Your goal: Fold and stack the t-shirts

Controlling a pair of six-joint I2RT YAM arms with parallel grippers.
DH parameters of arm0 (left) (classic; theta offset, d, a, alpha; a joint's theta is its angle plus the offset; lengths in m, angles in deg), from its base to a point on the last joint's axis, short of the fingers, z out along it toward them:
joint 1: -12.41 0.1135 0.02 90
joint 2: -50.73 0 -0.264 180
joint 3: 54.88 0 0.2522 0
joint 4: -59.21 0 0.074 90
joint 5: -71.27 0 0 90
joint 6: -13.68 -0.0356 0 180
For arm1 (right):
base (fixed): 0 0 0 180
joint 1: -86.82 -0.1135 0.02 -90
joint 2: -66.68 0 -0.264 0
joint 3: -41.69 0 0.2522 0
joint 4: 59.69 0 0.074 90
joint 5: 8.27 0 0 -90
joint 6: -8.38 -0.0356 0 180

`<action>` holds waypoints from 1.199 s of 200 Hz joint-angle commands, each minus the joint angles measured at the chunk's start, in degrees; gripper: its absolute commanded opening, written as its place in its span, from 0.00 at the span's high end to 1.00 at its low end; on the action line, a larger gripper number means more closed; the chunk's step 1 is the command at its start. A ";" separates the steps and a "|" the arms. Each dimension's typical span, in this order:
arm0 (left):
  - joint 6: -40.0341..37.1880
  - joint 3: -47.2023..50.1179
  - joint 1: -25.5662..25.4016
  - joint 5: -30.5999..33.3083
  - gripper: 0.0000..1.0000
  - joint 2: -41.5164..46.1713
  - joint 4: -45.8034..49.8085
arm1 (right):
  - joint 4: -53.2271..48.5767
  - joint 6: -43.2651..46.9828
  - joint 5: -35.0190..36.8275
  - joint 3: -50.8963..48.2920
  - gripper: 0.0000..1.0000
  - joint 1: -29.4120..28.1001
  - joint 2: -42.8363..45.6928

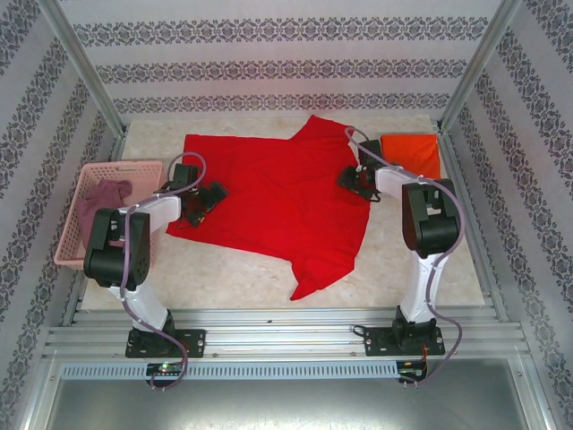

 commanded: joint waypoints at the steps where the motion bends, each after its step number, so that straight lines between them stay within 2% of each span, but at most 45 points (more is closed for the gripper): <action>1: 1.68 4.08 0.32 -0.34 0.05 1.07 3.52 | -8.56 -0.32 -3.93 5.19 0.48 1.89 -2.77; 31: 2.49 7.12 0.23 -2.32 0.05 1.76 4.14 | -17.30 1.73 -7.35 13.18 0.45 2.83 -6.82; 51: 3.53 9.41 0.10 -3.09 0.05 2.91 3.92 | -19.59 3.47 -4.03 16.22 0.45 2.16 -7.04; 74: 5.16 11.96 -0.38 -2.89 0.05 5.70 3.96 | -18.59 2.58 -4.11 18.93 0.45 1.90 -7.56; 113: 6.47 14.33 -1.00 -2.85 0.05 8.74 4.19 | -19.26 -0.41 -6.92 26.31 0.45 2.02 -13.78; 196: 5.10 11.66 -1.09 -0.12 0.05 13.56 7.91 | -20.99 -1.47 -8.12 40.53 0.46 3.46 -24.02; 220: 3.87 10.88 -1.06 3.21 0.00 17.35 10.82 | -20.14 -0.39 -9.12 42.63 0.45 3.37 -22.45; 240: 3.14 12.10 -1.09 5.12 0.00 22.02 12.88 | -15.87 0.45 -8.61 38.57 0.43 2.84 -16.76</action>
